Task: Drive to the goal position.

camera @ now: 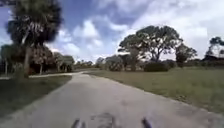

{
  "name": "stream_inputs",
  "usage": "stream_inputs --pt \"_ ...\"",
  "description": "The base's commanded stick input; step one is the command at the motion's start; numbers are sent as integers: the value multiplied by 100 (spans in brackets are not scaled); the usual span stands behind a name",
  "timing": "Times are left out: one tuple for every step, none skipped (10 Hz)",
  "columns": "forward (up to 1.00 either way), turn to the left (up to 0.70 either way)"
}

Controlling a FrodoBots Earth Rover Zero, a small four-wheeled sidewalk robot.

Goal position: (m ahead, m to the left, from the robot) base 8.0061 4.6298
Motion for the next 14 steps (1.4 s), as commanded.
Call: stream_inputs --pt "69 34" --pt "69 34" --pt "69 34" --pt "69 34" --pt "69 34" --pt "69 34" --pt "69 34" --pt "69 34" --pt "69 34" --pt "69 31" --pt "69 15" --pt "69 3" --pt "69 3" --pt "69 3"
